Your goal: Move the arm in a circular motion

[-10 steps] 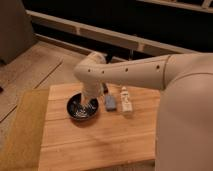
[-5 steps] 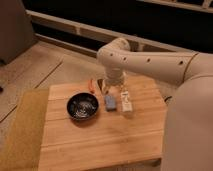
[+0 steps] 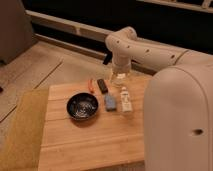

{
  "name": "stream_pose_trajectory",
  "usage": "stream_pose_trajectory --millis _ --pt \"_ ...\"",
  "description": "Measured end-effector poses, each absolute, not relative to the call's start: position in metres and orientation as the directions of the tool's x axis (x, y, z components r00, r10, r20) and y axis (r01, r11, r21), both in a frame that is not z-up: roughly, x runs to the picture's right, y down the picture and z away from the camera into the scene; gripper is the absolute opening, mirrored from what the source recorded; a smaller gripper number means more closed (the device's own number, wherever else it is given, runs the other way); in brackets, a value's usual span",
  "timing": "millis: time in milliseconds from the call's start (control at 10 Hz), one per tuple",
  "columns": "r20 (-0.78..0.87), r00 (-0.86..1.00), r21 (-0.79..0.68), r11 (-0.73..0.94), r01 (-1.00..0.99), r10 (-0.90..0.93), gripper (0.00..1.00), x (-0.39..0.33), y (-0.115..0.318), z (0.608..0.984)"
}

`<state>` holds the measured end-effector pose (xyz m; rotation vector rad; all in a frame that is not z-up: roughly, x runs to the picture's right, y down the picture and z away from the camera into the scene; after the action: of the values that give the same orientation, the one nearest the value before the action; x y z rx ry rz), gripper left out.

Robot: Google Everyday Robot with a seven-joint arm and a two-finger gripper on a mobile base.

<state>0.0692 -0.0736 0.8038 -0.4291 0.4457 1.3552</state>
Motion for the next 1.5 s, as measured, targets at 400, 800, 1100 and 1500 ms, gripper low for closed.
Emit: stream_pose_trajectory --millis 400,800,1100,1500 --pt "-0.465 0.438 -0.245 0.364 -0.899 0.769 0.65 -0.038 -0.093 0.815" --pt "-0.362 0.654 -0.409 0.517 -0.752 0.665 0.65 -0.142 -0.055 0.798" --pt "-0.304 0.727 -0.447 0.582 -0.679 0.615 0.65 -0.185 -0.007 0.774" --pt "-0.333 0.667 -0.408 0.536 -0.739 0.666 0.65 -0.168 0.037 0.753"
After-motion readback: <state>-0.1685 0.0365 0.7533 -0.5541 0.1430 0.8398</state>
